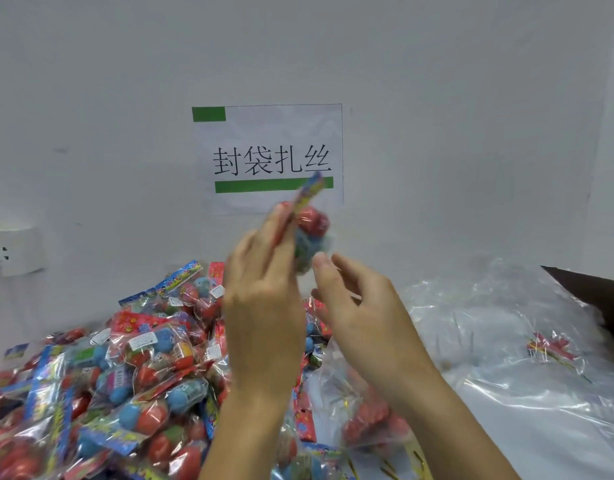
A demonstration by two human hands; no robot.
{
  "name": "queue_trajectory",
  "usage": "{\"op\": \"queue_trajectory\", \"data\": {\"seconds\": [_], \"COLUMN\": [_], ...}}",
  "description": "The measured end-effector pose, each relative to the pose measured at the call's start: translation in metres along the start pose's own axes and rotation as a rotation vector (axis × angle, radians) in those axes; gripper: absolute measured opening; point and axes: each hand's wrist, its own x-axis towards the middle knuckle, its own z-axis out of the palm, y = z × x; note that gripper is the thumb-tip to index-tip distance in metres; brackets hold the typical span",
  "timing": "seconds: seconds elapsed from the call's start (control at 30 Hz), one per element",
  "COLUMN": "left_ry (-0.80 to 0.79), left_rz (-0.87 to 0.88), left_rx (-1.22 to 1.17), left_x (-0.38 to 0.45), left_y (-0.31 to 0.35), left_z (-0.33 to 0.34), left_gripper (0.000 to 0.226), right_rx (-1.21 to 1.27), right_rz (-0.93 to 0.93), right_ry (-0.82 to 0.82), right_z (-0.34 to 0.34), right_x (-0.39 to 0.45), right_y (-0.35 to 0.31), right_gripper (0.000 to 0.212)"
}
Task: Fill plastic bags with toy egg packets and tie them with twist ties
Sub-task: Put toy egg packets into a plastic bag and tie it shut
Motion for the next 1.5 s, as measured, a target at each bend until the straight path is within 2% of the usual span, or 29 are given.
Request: {"op": "queue_trajectory", "data": {"seconds": [0.07,0.2,0.27,0.33,0.4,0.53,0.6,0.7,0.73,0.8,0.83,0.87,0.93,1.03,1.13,1.23,1.4,1.5], "left_ry": [-0.048,-0.203,-0.307,-0.428,-0.561,-0.699,-0.630,-0.303,-0.260,-0.356,-0.417,-0.473,-0.510,-0.509,-0.484,-0.464,-0.478,-0.481], "left_rz": [0.080,0.189,0.201,0.207,0.197,-0.109,-0.239,-0.426,-0.501,-0.673,-0.755,-0.829,-0.929,-0.909,-0.882,-0.777,-0.655,-0.621], "left_rx": [-0.036,-0.117,-0.189,-0.286,-0.421,-0.760,-0.849,-0.765,-0.718,-0.715,-0.766,-0.845,-1.040,-1.167,-1.085,-0.981,-0.946,-0.968], "left_x": [-0.004,-0.009,-0.008,-0.005,-0.004,0.004,0.006,0.007,0.006,0.004,0.003,0.003,0.001,0.001,-0.003,-0.005,-0.003,-0.004], "left_y": [0.015,0.036,0.040,0.042,0.043,0.030,0.022,0.013,0.011,0.007,0.006,0.005,0.003,0.003,0.003,0.008,0.011,0.016], "left_z": [0.006,0.013,0.011,0.009,0.006,-0.007,-0.011,-0.010,-0.008,-0.002,0.001,0.003,0.006,0.007,0.012,0.012,0.009,0.010], "left_gripper": [0.048,0.026,0.029,0.024,0.020,0.030,0.027,0.003,0.017,0.066,0.083,0.092,0.085,0.061,0.053,0.036,0.037,0.039], "right_rx": [0.278,0.663,0.776,0.771,0.714,0.604,0.548,0.496,0.479,0.436,0.429,0.428,0.370,0.258,0.196,0.132,0.029,0.048], "right_rz": [0.054,0.138,0.153,0.197,0.247,0.292,0.296,0.312,0.318,0.319,0.310,0.302,0.280,0.224,0.185,0.134,0.121,0.110], "right_ry": [-0.042,0.113,0.190,0.253,0.284,0.352,0.317,0.190,0.145,0.040,-0.029,-0.108,-0.259,-0.329,-0.287,-0.251,-0.163,-0.172], "right_z": [-0.001,-0.013,-0.023,-0.031,-0.037,-0.047,-0.053,-0.059,-0.059,-0.057,-0.055,-0.054,-0.052,-0.048,-0.044,-0.046,-0.060,-0.065], "right_x": [0.001,0.005,0.005,0.005,0.007,0.010,0.010,0.009,0.008,0.006,0.004,0.003,-0.001,-0.001,0.000,-0.001,-0.001,-0.002], "right_y": [-0.005,-0.012,-0.015,-0.014,-0.009,-0.002,0.000,0.000,0.000,-0.001,-0.001,-0.002,-0.003,-0.002,-0.003,-0.007,-0.005,-0.009], "right_gripper": [0.064,0.074,0.065,0.041,0.027,0.020,0.018,0.019,0.019,0.019,0.021,0.023,0.029,0.039,0.040,0.023,0.031,0.031]}}
